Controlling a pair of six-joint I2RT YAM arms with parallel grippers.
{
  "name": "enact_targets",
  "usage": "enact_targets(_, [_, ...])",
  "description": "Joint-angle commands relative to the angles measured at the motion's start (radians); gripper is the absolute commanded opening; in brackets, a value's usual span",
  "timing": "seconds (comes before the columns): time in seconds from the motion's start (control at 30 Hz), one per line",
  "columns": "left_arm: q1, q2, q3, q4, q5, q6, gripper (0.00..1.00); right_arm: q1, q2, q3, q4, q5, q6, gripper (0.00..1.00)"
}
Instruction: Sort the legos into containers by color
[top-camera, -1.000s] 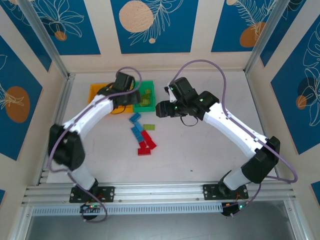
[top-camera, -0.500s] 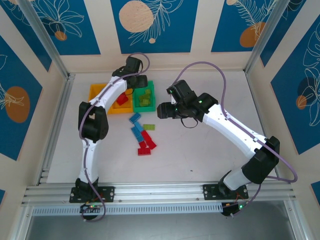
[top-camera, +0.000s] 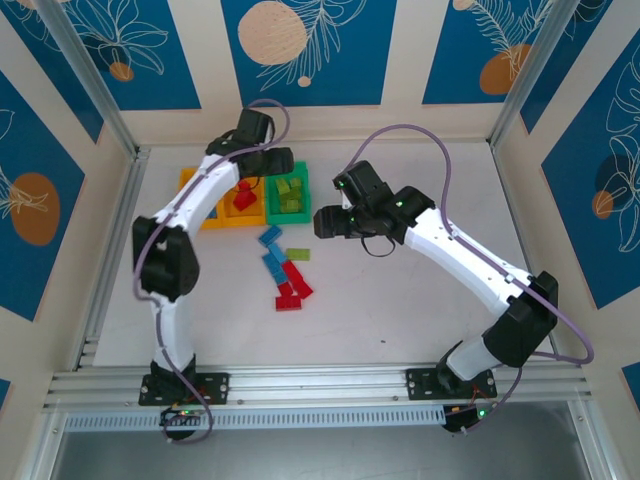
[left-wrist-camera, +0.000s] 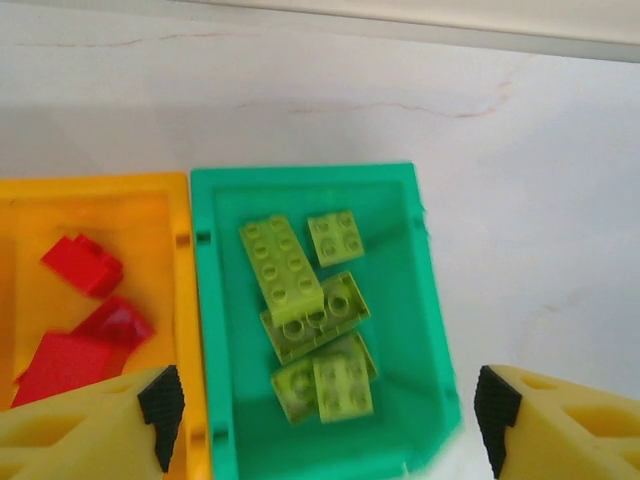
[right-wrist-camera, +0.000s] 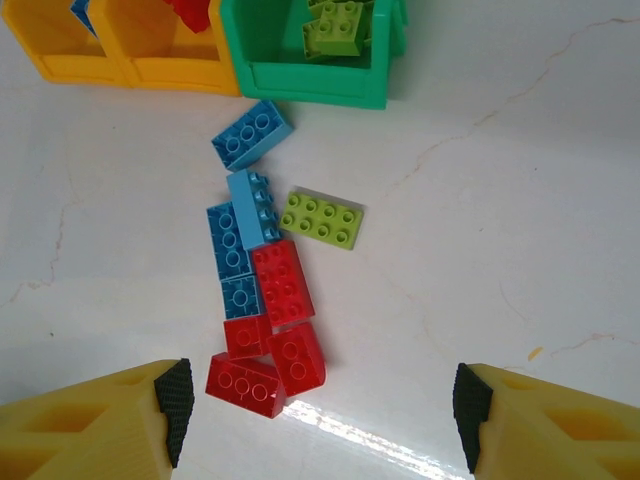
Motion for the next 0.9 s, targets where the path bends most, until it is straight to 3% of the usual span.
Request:
enact_targets(0.0, [-0.004,-0.268,-0.178,0.093,0.108,0.025,0.76,0.016,0.035,-0.024,0.004,0.004,0.012,0.72])
enact_targets(0.2, [-0.027,-0.678,-0.508,0.106,0.214,0.222,0.75,0.077,0.15,-0.026,0.039,-0.026,0.01,0.72])
enact_targets(0.53, [-0.029,-1.196,-0.861,-0.081,0.327,0.69,0.84,0.137,0.374,0.024,0.131,-0.116,-0.038,0.63])
enact_targets(0.7, [-0.03,-1.312,-0.948,-0.081,0.307,0.734,0.88,0.137,0.49,0.128,0.171,-0.135,-0.037,0.58])
enact_targets(0.87, [-0.029,-1.293,-0.957,-0.064,0.31,0.7,0.88,0.137,0.61,0.243,0.187,-0.115,-0.083,0.5])
